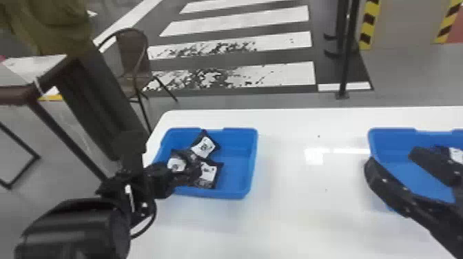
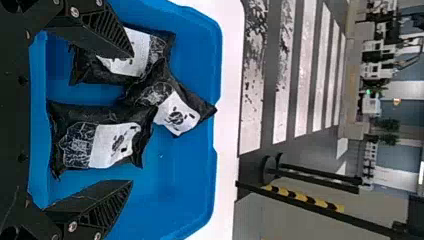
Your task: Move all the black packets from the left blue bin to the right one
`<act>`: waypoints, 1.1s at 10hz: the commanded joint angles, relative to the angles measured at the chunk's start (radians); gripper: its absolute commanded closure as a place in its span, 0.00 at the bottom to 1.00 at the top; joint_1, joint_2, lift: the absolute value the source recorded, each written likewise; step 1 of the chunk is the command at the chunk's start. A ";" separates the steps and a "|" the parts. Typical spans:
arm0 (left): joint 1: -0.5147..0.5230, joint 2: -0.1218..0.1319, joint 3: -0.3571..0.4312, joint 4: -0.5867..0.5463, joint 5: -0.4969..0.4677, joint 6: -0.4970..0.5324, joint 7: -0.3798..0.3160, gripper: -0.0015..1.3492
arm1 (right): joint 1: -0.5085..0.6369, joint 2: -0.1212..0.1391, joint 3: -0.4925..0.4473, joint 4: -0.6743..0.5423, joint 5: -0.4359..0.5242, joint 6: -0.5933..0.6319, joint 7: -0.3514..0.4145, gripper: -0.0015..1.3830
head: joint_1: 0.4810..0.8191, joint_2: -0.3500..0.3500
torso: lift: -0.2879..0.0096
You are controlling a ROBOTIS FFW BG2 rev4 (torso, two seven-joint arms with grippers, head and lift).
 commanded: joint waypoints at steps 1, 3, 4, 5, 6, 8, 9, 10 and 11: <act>-0.060 0.013 -0.026 0.045 -0.006 0.104 0.009 0.11 | 0.008 0.000 0.010 -0.001 -0.009 0.009 0.001 0.17 | 0.63 0.92 | 0.50; -0.117 0.016 -0.062 0.109 -0.012 0.185 0.025 0.11 | 0.010 0.002 0.010 -0.001 -0.019 0.018 0.005 0.17 | 0.63 0.92 | 0.50; -0.151 0.022 -0.080 0.160 -0.010 0.185 0.025 0.11 | 0.010 0.002 0.014 0.002 -0.023 0.018 0.005 0.17 | 0.63 0.91 | 0.50; -0.173 0.027 -0.096 0.187 -0.022 0.185 0.027 0.11 | 0.008 0.003 0.018 0.009 -0.031 0.023 0.005 0.17 | 0.63 0.91 | 0.50; -0.195 0.027 -0.096 0.229 -0.028 0.187 0.029 0.12 | 0.006 0.003 0.020 0.009 -0.035 0.026 0.007 0.17 | 0.63 0.90 | 0.50; -0.237 0.036 -0.120 0.308 -0.020 0.194 0.027 0.18 | 0.006 0.003 0.020 0.012 -0.041 0.036 0.010 0.17 | 0.63 0.90 | 0.50; -0.244 0.039 -0.130 0.325 -0.008 0.197 0.025 0.34 | 0.003 0.003 0.020 0.012 -0.041 0.036 0.010 0.17 | 0.63 0.89 | 0.50; -0.242 0.038 -0.132 0.327 0.010 0.194 0.025 0.60 | 0.006 0.003 0.020 0.012 -0.043 0.036 0.010 0.17 | 0.63 0.89 | 0.50; -0.240 0.038 -0.134 0.327 0.014 0.172 0.024 0.77 | 0.003 0.005 0.020 0.012 -0.047 0.036 0.010 0.17 | 0.63 0.87 | 0.50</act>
